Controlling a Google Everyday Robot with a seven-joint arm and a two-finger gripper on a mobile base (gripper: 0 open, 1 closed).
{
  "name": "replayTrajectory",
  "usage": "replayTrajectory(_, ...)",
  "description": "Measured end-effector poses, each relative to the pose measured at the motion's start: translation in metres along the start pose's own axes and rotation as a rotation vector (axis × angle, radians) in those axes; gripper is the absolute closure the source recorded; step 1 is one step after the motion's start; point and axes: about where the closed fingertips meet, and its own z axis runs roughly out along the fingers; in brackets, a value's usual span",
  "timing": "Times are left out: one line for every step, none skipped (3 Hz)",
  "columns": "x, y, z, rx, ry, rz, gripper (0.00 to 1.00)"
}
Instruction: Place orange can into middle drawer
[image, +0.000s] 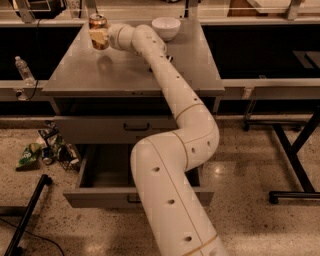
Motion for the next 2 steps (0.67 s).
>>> replayTrajectory(-0.013,0.009,-0.026,-0.092,0.003,-0.002,1.0)
replayTrajectory(-0.031,0.012,-0.081,-0.193,0.059,0.0,1.0)
